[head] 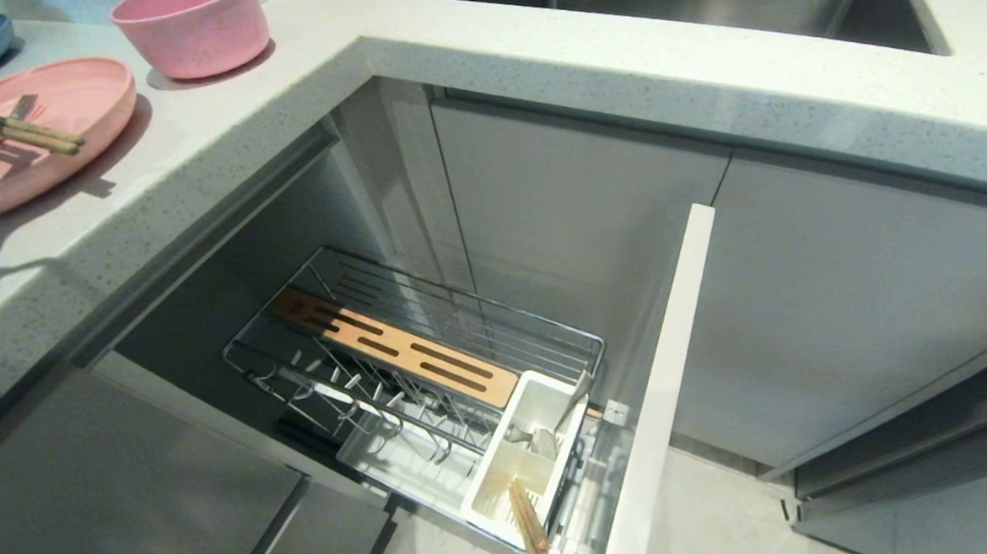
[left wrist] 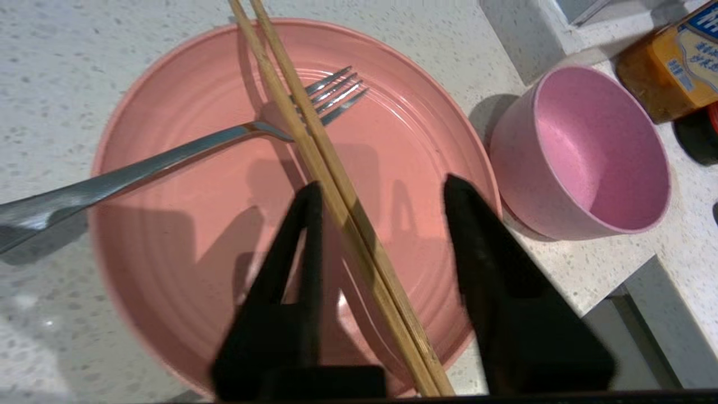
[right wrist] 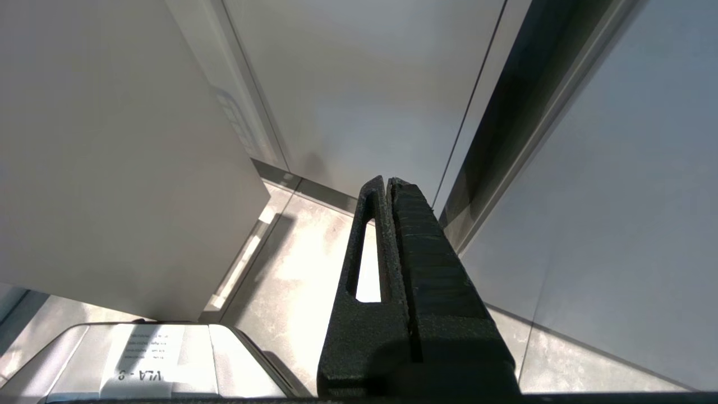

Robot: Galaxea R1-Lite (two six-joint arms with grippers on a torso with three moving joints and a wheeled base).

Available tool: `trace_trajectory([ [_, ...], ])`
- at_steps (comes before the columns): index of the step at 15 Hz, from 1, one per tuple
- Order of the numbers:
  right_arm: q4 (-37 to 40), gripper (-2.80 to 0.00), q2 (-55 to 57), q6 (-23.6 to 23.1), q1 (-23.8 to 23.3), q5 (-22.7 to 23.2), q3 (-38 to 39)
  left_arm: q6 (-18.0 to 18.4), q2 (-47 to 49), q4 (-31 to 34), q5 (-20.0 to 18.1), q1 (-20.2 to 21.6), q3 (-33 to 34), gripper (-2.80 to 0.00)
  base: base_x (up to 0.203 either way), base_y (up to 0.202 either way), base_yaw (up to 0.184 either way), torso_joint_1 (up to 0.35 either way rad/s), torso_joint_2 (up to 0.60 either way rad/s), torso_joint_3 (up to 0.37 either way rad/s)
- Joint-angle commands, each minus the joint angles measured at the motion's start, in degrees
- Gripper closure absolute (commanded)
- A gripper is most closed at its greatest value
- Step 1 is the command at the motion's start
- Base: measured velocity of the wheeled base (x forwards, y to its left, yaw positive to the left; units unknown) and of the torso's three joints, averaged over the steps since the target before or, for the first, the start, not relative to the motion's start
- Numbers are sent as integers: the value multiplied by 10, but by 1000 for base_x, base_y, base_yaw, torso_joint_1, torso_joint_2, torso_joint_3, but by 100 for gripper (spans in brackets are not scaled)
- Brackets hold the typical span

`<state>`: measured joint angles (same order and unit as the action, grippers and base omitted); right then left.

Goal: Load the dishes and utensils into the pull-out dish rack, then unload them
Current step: Pick up the chopsticks and place it in the cupboard

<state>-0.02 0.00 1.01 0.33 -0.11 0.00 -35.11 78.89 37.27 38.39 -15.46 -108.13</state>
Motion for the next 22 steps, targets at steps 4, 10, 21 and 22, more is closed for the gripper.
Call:
trace_trajectory([
  [4,0,0,0,0,0,0,1,-9,-18,19,6,0,-2,-280,0,0,0,0,0,0],
  [10,-1,0,0,0,0,0,1,-12,-3,75,13,1,-2,-280,0,0,0,0,0,0],
  [21,0,0,0,0,0,0,1,-27,51,97,2,3,-13,-280,0,0,0,0,0,0],
  [22,0,0,0,0,0,0,1,-28,54,97,3,3,-15,-280,0,0,0,0,0,0],
])
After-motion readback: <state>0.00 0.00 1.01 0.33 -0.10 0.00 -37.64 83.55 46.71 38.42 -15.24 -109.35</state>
